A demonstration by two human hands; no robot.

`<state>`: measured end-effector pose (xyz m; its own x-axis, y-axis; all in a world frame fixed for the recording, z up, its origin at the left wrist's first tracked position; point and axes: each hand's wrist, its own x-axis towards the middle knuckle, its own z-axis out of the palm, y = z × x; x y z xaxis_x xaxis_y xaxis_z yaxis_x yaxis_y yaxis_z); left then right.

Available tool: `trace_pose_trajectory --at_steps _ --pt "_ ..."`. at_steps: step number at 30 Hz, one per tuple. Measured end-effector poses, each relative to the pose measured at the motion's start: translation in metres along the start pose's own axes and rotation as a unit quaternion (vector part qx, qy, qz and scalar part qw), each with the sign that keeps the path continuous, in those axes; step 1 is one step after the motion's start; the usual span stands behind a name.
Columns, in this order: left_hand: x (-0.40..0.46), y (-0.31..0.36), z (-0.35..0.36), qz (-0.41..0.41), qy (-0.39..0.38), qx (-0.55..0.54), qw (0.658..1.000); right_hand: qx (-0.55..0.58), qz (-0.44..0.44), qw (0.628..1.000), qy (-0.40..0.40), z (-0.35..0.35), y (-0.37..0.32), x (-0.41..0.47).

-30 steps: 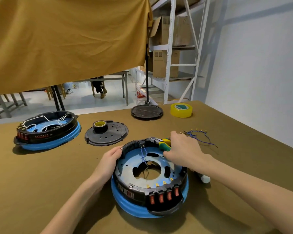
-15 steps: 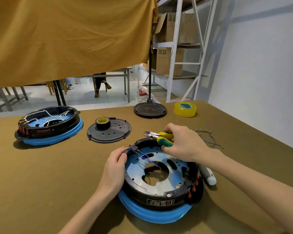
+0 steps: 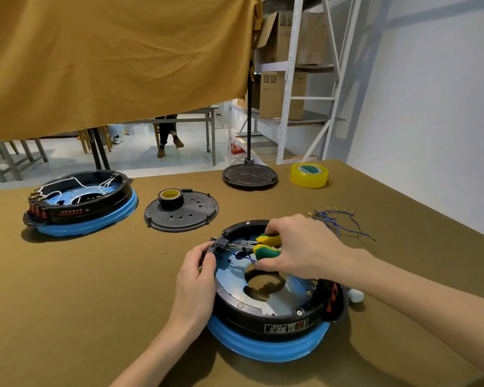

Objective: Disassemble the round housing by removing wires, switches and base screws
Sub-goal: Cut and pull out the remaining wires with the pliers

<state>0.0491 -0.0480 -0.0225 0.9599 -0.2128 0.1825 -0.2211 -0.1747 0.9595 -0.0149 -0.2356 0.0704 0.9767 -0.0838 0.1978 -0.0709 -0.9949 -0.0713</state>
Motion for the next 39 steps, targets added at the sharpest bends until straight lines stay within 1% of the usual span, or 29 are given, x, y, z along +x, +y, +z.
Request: trace_pose_trajectory --at_steps 6,13,18,25,28,32,35,36,37,39 --pt "-0.0002 -0.0008 -0.0013 0.002 -0.006 0.005 1.000 -0.034 -0.004 0.999 0.005 -0.0005 0.0000 0.0018" --pt "0.0009 -0.0023 -0.0024 0.003 -0.009 0.009 1.000 -0.032 -0.004 0.999 0.022 0.0000 0.0007 0.0006" --pt "0.0003 -0.0026 -0.0027 0.004 -0.012 0.011 1.000 -0.043 -0.005 0.999 0.020 0.0010 0.0000 0.0025" --pt "0.0004 -0.0022 -0.0032 0.007 -0.014 0.011 1.000 -0.026 -0.008 0.999 0.027 0.0015 0.0012 0.0026" --pt "-0.0002 -0.0015 -0.0041 0.011 -0.022 0.019 1.000 -0.023 -0.005 1.000 0.017 0.0002 -0.0006 0.0016" --pt "0.0007 0.0001 -0.0047 0.016 -0.030 0.030 0.999 0.019 0.019 1.000 -0.014 -0.0022 0.0031 0.0020" --pt "0.0008 0.0009 -0.0047 0.021 -0.027 0.034 0.999 -0.067 -0.015 0.997 0.030 0.0026 -0.0030 -0.0031" --pt "0.0008 0.0007 -0.0044 0.021 -0.026 0.034 0.999 -0.078 -0.016 0.996 0.031 0.0020 -0.0041 -0.0031" --pt "0.0009 0.0004 -0.0043 0.023 -0.023 0.036 0.999 -0.061 -0.008 0.998 0.019 0.0010 -0.0023 -0.0016" --pt "0.0010 0.0004 -0.0038 0.025 -0.016 0.040 0.999 0.010 0.027 0.999 -0.030 -0.0039 0.0009 -0.0001"
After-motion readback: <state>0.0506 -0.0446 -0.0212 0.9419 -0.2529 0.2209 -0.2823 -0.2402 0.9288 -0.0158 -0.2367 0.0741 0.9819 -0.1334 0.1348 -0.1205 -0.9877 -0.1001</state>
